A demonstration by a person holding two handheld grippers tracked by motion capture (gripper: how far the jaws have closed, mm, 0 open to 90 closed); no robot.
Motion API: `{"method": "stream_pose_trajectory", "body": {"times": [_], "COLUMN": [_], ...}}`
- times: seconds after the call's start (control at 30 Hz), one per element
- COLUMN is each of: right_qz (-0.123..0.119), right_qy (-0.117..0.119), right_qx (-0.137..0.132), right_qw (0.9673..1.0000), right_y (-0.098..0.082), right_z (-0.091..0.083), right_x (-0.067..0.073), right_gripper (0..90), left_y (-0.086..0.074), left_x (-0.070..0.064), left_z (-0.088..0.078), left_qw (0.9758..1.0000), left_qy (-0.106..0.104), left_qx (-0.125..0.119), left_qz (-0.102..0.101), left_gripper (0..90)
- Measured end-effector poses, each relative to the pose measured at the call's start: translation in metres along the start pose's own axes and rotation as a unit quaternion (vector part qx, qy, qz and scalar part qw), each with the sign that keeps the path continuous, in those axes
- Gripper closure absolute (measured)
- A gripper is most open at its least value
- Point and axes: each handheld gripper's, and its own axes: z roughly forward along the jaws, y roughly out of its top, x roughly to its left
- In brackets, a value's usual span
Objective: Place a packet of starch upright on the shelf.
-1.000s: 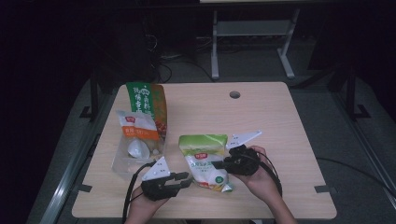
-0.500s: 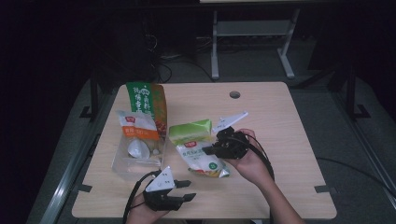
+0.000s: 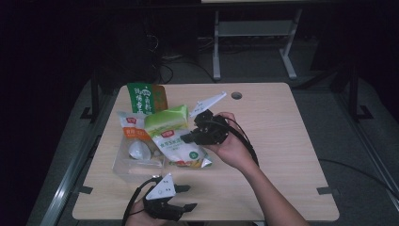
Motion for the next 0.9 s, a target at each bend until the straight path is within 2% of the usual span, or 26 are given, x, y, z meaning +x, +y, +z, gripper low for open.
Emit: {"method": "stream_pose_trajectory", "body": {"times": [0.23,0.37,0.43,0.47,0.5,0.73,0.83,0.9], "right_qz": [-0.015,-0.021,-0.022,-0.032,-0.023,-0.026,-0.031,-0.025], "right_qy": [0.013,0.027,0.032,0.033,0.040,0.069,0.085,0.096], "right_qx": [-0.009,-0.009,-0.005,-0.005,-0.002,0.010,0.014,0.018], "right_qw": [0.9998,0.9994,0.9992,0.9989,0.9989,0.9972,0.9958,0.9949], "right_y": [0.031,0.048,0.055,0.058,0.060,0.071,0.073,0.075], "right_z": [0.008,0.021,0.030,0.035,0.041,0.079,0.094,0.103], "right_x": [0.011,0.017,0.020,0.020,0.022,0.025,0.025,0.026], "right_gripper": [89.4,89.4,89.4,89.4,89.4,89.5,89.5,89.5], "left_y": [0.000,-0.002,-0.003,-0.002,-0.003,-0.004,-0.005,-0.005], "left_x": [0.000,0.000,0.000,0.001,0.001,0.000,0.002,0.003], "left_z": [-0.002,-0.001,0.000,0.000,0.000,0.001,0.001,0.000], "left_qw": [0.9999,1.0000,0.9999,1.0000,0.9999,0.9999,0.9999,1.0000], "left_qy": [0.006,0.003,0.001,0.000,0.001,0.000,-0.001,0.002], "left_qx": [-0.003,-0.007,-0.008,-0.005,-0.005,-0.007,-0.010,-0.005], "left_qz": [0.011,0.005,0.007,0.008,0.010,0.011,0.003,0.005], "left_gripper": [40.3,39.7,38.2,38.0,38.0,36.3,34.2,34.1]}}
